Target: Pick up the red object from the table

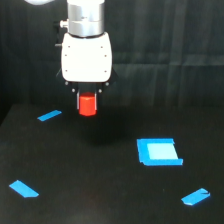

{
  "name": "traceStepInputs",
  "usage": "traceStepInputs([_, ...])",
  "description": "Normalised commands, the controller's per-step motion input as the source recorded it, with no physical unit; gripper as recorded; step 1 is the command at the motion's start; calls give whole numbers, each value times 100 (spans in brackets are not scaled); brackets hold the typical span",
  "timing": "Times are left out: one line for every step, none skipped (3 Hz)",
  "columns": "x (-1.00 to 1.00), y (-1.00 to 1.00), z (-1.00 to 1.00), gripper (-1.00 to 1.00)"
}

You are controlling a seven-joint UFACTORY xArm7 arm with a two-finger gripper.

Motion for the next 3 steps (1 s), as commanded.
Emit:
traceStepInputs([-11, 3, 29, -100])
traceStepInputs([-5, 2, 38, -97])
traceStepInputs([2, 8, 9, -99])
